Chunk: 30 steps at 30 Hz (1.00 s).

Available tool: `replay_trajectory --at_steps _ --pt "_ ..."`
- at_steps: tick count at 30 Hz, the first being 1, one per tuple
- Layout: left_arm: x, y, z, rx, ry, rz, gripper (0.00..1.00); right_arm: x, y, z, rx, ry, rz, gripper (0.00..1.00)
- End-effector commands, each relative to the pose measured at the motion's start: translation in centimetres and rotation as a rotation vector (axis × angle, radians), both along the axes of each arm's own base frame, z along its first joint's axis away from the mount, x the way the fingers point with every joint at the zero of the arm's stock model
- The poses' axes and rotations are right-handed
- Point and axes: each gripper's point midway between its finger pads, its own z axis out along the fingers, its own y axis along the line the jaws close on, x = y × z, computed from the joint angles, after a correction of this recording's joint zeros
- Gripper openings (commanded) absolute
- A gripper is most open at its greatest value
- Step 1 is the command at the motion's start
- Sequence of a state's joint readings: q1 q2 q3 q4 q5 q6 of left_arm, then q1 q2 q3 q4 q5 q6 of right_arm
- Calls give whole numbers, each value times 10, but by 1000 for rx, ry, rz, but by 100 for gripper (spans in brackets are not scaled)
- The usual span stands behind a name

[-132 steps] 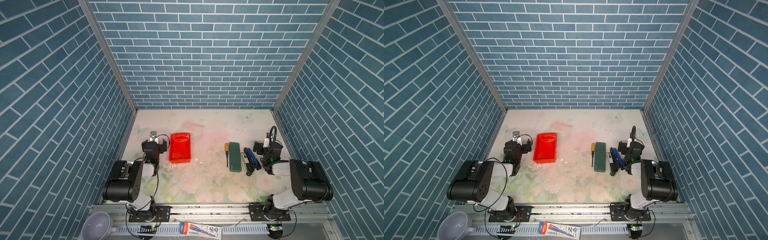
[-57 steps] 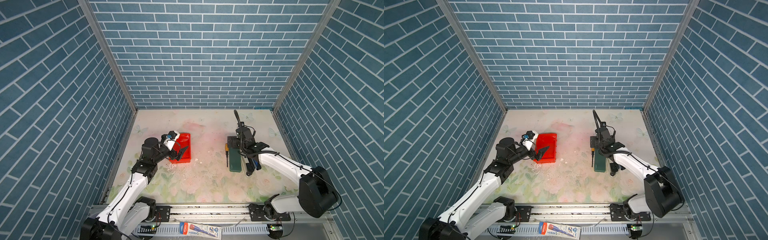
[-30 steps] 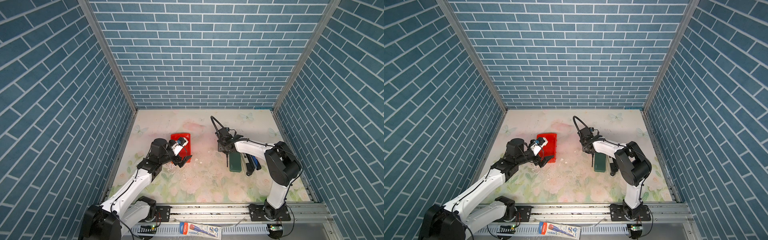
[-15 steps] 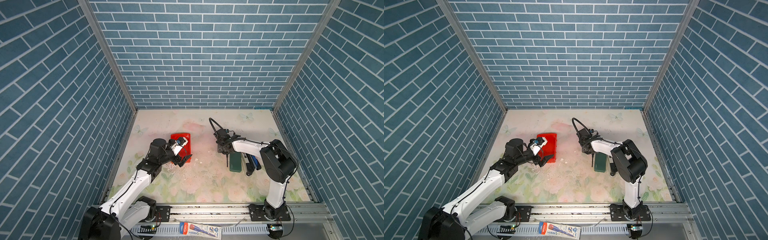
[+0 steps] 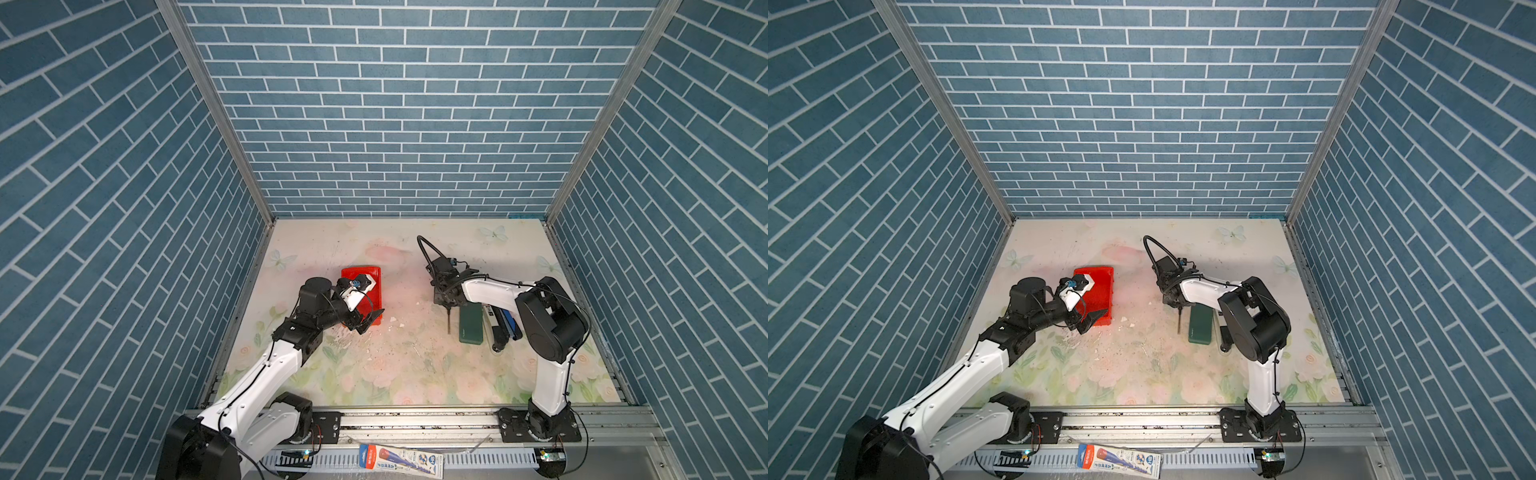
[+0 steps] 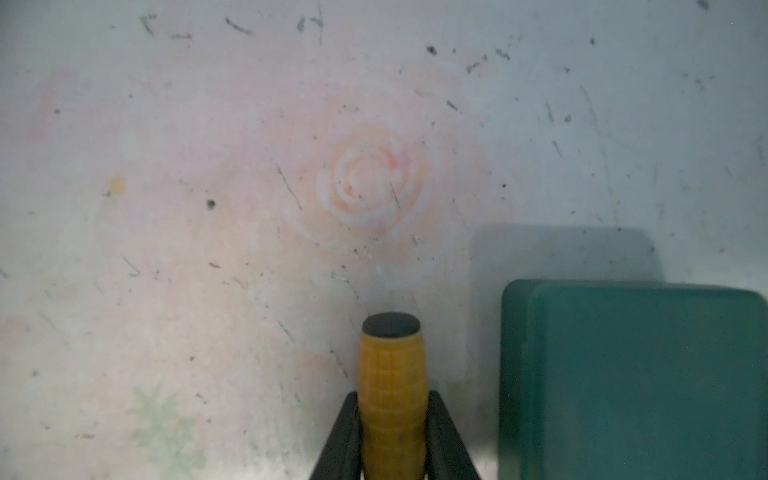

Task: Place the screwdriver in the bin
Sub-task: 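Lower the right gripper and close it on the yellow screwdriver handle, then lift the screwdriver with the right gripper and carry it toward the left gripper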

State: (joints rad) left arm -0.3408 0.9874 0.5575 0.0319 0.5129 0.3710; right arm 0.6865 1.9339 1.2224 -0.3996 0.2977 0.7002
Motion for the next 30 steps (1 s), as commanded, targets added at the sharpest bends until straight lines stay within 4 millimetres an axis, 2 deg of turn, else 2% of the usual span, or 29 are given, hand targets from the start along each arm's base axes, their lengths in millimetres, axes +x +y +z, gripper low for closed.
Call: replay_trajectory --at_steps 1,6,11,14,18,23,27,30 --pt "3 3 2 -5 2 37 100 4 15 3 53 8 14 12" --pt "12 10 4 -19 43 120 100 11 24 20 107 -61 55 6" --pt "19 15 14 -62 127 206 100 21 35 56 176 -183 128 5" --pt "24 15 20 -128 175 256 100 26 45 85 248 -269 166 4" --pt "29 3 32 -240 211 238 100 26 64 128 391 -393 256 4" --pt "36 -18 57 -445 263 193 100 19 79 180 541 -520 340 3" --pt "36 -39 71 -527 276 156 100 5 100 222 702 -625 468 2" --pt "35 -57 80 -565 254 125 100 -8 112 246 801 -692 570 0"
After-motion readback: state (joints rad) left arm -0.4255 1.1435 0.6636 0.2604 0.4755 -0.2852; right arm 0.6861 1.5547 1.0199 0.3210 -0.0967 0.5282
